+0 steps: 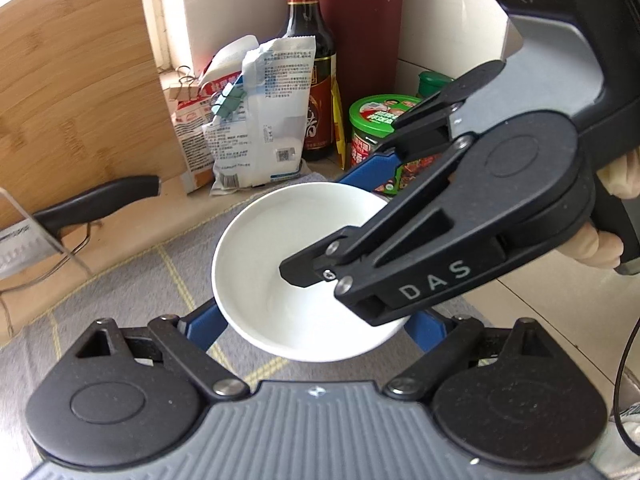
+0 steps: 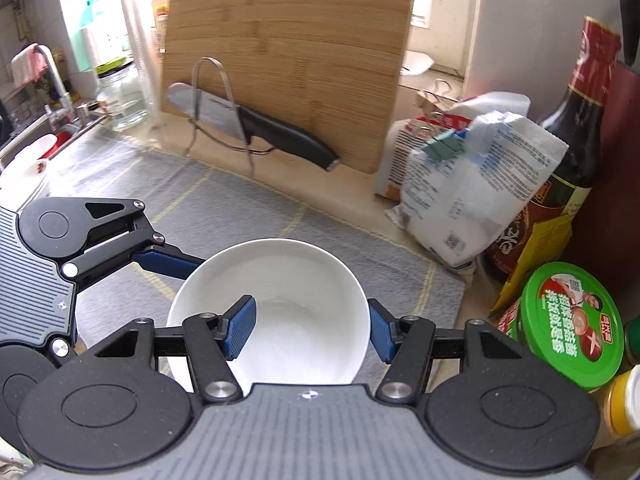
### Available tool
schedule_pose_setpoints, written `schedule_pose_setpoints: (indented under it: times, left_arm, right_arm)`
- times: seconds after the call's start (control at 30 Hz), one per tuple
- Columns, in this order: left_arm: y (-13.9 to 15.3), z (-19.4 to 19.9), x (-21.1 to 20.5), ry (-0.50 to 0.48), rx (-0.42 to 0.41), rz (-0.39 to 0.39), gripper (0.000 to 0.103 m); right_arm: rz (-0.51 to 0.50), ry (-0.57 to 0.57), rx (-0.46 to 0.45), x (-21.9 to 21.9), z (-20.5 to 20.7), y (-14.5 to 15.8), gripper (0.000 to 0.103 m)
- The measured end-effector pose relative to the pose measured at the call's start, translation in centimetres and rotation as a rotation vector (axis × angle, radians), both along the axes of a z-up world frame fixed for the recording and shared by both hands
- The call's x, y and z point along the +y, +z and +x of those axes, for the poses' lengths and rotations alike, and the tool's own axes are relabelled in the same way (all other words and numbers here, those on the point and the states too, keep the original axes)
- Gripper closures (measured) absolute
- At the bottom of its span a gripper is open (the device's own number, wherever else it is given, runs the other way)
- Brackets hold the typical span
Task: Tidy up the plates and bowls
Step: 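Lift the flower bowl with both grippers and carry it toward the nested bowls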
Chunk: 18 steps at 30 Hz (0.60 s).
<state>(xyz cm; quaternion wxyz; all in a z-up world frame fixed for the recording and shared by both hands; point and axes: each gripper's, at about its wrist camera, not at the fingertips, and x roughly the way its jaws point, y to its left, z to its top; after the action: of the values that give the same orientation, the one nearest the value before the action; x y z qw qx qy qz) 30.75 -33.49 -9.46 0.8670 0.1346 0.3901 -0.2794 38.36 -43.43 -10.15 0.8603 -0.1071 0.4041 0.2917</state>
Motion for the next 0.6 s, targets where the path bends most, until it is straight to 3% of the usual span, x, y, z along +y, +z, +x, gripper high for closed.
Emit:
schedule_pose_setpoints:
  times: [0.6]
  left_arm:
    - [2.6, -5.5, 5.6, 0.036, 0.005, -0.015, 0.01]
  right_arm:
    - [0.001, 0.064, -0.022, 5.0, -5.5, 2.4, 0.038]
